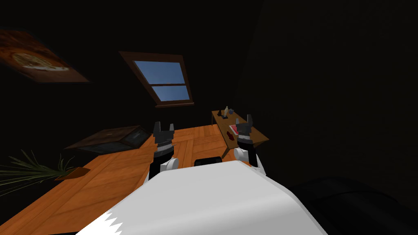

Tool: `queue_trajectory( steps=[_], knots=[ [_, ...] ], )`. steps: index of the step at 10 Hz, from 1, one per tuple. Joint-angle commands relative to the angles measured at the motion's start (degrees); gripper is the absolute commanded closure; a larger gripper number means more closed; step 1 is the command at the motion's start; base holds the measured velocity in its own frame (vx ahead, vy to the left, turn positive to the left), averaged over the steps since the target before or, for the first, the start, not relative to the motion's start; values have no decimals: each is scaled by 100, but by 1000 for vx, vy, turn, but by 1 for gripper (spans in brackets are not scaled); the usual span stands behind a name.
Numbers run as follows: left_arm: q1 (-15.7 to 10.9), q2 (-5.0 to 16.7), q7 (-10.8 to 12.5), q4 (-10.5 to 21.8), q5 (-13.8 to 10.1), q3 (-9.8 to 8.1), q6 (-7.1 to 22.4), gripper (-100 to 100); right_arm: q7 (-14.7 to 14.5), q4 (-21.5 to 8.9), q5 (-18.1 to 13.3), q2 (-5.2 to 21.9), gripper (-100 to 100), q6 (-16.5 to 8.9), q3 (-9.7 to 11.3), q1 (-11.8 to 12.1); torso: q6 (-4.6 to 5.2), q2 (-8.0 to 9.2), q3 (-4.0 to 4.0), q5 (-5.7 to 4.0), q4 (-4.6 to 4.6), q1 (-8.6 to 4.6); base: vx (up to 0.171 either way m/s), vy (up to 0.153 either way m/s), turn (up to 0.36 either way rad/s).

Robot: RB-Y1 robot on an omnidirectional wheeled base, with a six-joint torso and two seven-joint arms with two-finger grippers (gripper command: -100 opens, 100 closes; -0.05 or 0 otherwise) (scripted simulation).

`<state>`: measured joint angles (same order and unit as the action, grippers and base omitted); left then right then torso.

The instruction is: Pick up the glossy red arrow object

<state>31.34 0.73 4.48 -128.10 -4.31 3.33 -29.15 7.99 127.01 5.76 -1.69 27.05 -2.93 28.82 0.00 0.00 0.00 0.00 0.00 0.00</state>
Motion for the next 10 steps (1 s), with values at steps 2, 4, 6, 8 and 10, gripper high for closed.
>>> queue_trajectory(
  steps=[2, 4, 6, 8, 10],
  knots=[
    [0, 0, 0, 0, 0, 0, 0, 0, 93, -69, 80, 365, -100, -140, -27, 14, 0, -1, -1, 0, 0, -1, 4, 2, -4],
    [0, 0, 0, 0, 0, 0, 0, 0, 235, -165, 199, 636, -100, -345, -69, 37, 0, -4, -2, 0, -1, -1, 14, 4, -10],
    [0, 0, 0, 0, 0, 0, 0, 0, 432, -291, 363, 835, -100, -627, -133, 70, 0, -5, -3, 0, -1, 0, 13, 6, -15],
    [0, 0, 0, 0, 0, 0, 0, 0, 676, -441, 566, 980, -100, -950, -216, 113, 0, -5, -3, 0, -1, 0, 13, 7, -20],
    [0, 0, 0, 0, 0, 0, 0, 0, 814, -523, 679, 1039, -100, -1164, -264, 138, 0, -6, -4, -1, -2, 0, 13, 8, -16]
  ],
)
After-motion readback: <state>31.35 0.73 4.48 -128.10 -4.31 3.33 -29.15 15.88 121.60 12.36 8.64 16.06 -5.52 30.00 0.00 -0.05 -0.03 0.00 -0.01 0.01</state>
